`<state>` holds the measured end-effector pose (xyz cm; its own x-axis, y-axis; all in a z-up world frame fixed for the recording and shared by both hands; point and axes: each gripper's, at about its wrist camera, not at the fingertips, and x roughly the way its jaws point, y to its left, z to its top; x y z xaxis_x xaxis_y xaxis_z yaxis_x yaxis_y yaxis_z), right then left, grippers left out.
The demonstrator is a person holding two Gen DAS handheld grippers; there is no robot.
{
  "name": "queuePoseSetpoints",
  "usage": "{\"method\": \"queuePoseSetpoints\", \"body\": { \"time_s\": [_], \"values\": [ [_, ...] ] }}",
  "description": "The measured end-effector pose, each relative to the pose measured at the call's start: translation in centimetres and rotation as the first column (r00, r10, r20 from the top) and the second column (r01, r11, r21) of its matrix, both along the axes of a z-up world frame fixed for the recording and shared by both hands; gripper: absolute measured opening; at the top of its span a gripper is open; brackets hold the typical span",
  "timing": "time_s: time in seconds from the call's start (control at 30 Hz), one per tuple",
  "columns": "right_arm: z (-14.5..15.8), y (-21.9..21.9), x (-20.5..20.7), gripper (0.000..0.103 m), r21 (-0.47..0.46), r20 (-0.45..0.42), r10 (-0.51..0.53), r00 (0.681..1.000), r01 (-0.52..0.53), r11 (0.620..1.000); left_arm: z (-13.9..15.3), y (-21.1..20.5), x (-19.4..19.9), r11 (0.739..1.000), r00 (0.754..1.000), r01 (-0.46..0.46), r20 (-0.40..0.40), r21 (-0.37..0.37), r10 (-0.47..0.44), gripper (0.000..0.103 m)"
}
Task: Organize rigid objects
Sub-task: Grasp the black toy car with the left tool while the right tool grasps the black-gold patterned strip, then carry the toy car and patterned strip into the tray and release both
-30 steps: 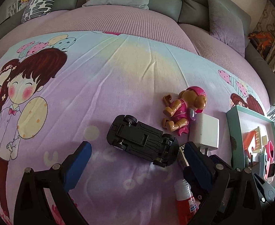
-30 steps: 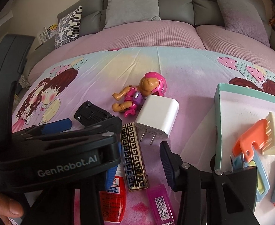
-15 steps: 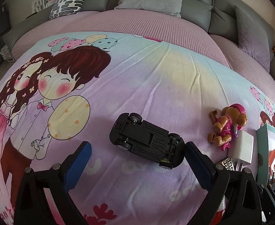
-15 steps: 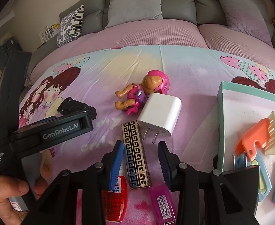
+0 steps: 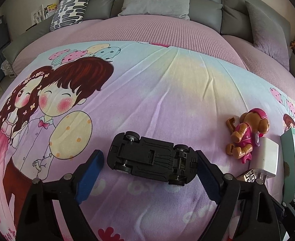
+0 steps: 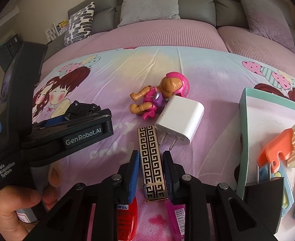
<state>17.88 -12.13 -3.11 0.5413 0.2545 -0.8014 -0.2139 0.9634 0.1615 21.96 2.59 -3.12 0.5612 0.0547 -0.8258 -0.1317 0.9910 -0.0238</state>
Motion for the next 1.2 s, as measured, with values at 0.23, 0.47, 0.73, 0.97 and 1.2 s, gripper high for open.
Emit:
{"method": "queuePoseSetpoints", "body": {
  "time_s": [0.23,0.47,0.73,0.97,1.2],
  "values": [
    [0.7,0.1,-0.3,0.022,0.022,0.021,0.019,1.0,-0.019,1.0,0.4,0.2,-0.2,0.999,1.0,0.01,0.021,-0.032,-0.01,0.077],
    [2.9,-1.1,-1.2,0.022,0.092,0.085,-0.006,0.996,-0.001,0.996,2.6,0.5,-1.0,0.999,0.997,0.008,0.081,-0.052,-0.004,0.077],
    [5.7,-4.4,-2.3,0.022,0.128,0.169,-0.11,0.979,0.089,0.988,6.2,-0.3,-2.4,0.997,0.983,0.041,0.182,-0.071,-0.027,0.077],
    [6.6,-9.5,-3.0,0.022,0.115,0.184,-0.253,0.95,0.235,0.965,7.6,-2.8,-2.8,0.991,0.971,0.114,0.218,-0.071,-0.096,0.077],
    [6.6,-14.4,-4.0,0.022,0.104,0.171,-0.382,0.908,0.369,0.924,8.4,-7.4,-3.5,0.97,0.947,0.237,0.236,-0.059,-0.217,0.077]
  ]
}}
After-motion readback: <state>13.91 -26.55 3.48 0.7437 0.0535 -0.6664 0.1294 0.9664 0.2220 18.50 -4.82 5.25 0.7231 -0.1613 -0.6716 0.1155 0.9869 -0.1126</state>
